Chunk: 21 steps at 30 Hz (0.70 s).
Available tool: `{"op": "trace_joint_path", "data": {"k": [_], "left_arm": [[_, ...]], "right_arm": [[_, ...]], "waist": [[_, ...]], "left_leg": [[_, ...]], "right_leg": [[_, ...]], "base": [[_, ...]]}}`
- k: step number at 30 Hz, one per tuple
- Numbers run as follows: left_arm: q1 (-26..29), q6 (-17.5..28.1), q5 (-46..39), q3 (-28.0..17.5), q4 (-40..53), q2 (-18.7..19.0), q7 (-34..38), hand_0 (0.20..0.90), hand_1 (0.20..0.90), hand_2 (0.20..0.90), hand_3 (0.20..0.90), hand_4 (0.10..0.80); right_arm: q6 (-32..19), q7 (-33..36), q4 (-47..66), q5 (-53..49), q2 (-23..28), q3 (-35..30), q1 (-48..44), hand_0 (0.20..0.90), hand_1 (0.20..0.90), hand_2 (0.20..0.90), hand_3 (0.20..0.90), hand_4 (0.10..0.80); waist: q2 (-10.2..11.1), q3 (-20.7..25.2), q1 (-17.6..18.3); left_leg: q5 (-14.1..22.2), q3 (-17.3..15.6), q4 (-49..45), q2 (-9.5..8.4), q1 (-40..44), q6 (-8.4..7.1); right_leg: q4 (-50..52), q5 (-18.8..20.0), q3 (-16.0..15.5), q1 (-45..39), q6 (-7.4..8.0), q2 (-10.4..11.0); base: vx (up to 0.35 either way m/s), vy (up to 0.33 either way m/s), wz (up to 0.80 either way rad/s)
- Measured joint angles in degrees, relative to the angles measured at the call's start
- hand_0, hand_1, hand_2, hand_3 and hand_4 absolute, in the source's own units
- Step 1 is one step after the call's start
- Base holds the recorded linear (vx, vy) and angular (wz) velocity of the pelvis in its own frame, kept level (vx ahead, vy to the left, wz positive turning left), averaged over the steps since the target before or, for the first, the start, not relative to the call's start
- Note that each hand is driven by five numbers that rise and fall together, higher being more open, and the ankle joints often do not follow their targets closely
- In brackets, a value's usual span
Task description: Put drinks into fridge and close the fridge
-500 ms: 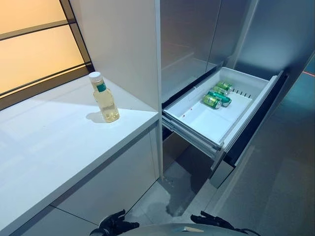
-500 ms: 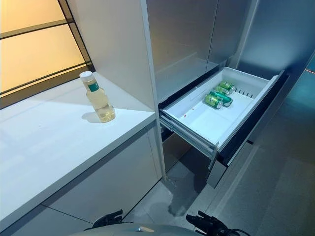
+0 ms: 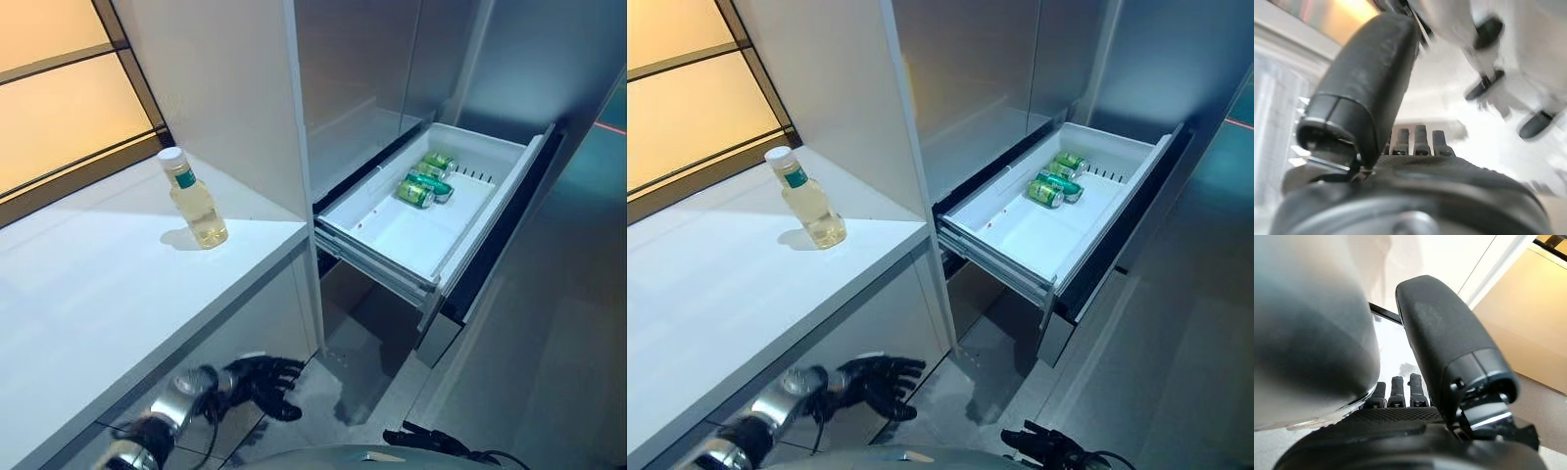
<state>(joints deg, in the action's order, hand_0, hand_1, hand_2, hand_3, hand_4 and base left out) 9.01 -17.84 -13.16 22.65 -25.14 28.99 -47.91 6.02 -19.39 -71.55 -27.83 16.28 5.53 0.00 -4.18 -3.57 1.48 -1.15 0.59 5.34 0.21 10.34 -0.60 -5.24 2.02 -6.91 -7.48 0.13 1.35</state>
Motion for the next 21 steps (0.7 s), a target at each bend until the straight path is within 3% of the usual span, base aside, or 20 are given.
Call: {"op": "trace_joint_path", "data": {"k": [1, 4, 8, 10, 14, 15, 21], "left_arm": [[1.49, -4.39, -2.73, -0.01, 4.71, 0.23, -3.17, 0.9, 0.9, 0.9, 0.9, 0.8], [2.63, -10.49, -10.71, -0.02, 15.6, 0.87, -7.96, 0.9, 0.9, 0.9, 0.9, 0.8], [3.4, -12.7, -23.78, -0.51, 24.49, 0.6, -8.12, 0.9, 0.9, 0.9, 0.9, 0.8], [4.14, -11.73, -32.48, -1.25, 28.16, 0.55, -5.73, 0.9, 0.9, 0.9, 0.9, 0.8], [6.56, -4.56, -45.62, -6.23, 34.84, -0.84, 2.75, 0.9, 0.9, 0.9, 0.9, 0.8], [8.0, -0.58, -48.46, -8.83, 37.01, -1.77, 5.85, 0.9, 0.9, 0.9, 0.9, 0.8], [13.19, 14.8, -50.83, -15.65, 40.25, -1.52, 15.19, 0.9, 0.9, 0.9, 0.9, 0.8]], "right_arm": [[-0.09, 0.0, 0.0, 0.04, 0.17, 0.0, 0.23, 0.9, 0.9, 0.9, 0.9, 0.8], [-0.81, 0.03, 0.03, 0.03, 0.26, 0.42, 0.64, 0.9, 0.9, 0.9, 0.9, 0.8], [-0.97, 0.1, 0.21, 0.03, 0.29, 0.53, 0.91, 0.9, 0.9, 0.9, 0.9, 0.8], [-1.24, 0.11, 0.57, 0.02, 0.27, 0.56, 1.47, 0.9, 0.9, 0.9, 0.9, 0.8], [-2.33, 0.51, 1.32, 0.02, 0.11, 1.8, 2.43, 0.9, 0.9, 0.9, 0.9, 0.8], [-2.41, 0.69, 1.34, 0.04, 0.08, 2.11, 2.51, 0.9, 0.9, 0.9, 0.9, 0.8], [-2.34, 1.55, 1.2, 0.29, -0.09, 3.32, 2.77, 0.9, 0.9, 0.9, 0.9, 0.8]], "waist": [[-0.25, 0.17, -0.03], [-0.49, 0.32, 0.01], [-0.61, 0.4, 0.11], [-0.64, 0.42, 0.11], [-0.4, 0.37, 0.12], [-0.29, 0.41, 0.11], [0.24, 1.04, -0.49]], "left_leg": [[-0.01, 0.2, 0.0, 0.0, -0.01, -0.01], [-0.01, 0.33, 0.01, 0.04, 0.02, -0.02], [0.01, 0.34, 0.03, 0.05, 0.09, -0.05], [0.01, 0.34, 0.02, 0.06, 0.11, -0.06], [-0.05, 0.55, 0.02, 0.08, 0.31, -0.14], [-0.07, 0.88, 0.03, 0.07, 0.31, -0.17], [-0.26, 1.63, 0.01, 0.12, 0.3, -0.34]], "right_leg": [[-0.01, 0.0, -0.17, -0.12, 0.0, -0.01], [-0.04, 0.0, -0.27, -0.23, 0.0, -0.05], [-0.22, -0.01, -0.28, -0.37, 0.02, -0.06], [-0.23, -0.02, -0.28, -0.41, 0.02, -0.06], [-0.2, -0.02, -0.54, -0.76, 0.03, -0.06], [-0.18, -0.02, -0.93, -0.9, 0.02, -0.04], [-0.02, -0.02, -1.91, -1.32, 0.01, -0.06]], "base": [[0.042, -0.014, 0.05], [0.039, -0.015, 0.03], [0.038, -0.026, 0.0], [0.042, -0.034, 0.0], [0.037, -0.028, 0.04], [0.029, -0.021, 0.09], [0.031, -0.019, 0.09]]}}
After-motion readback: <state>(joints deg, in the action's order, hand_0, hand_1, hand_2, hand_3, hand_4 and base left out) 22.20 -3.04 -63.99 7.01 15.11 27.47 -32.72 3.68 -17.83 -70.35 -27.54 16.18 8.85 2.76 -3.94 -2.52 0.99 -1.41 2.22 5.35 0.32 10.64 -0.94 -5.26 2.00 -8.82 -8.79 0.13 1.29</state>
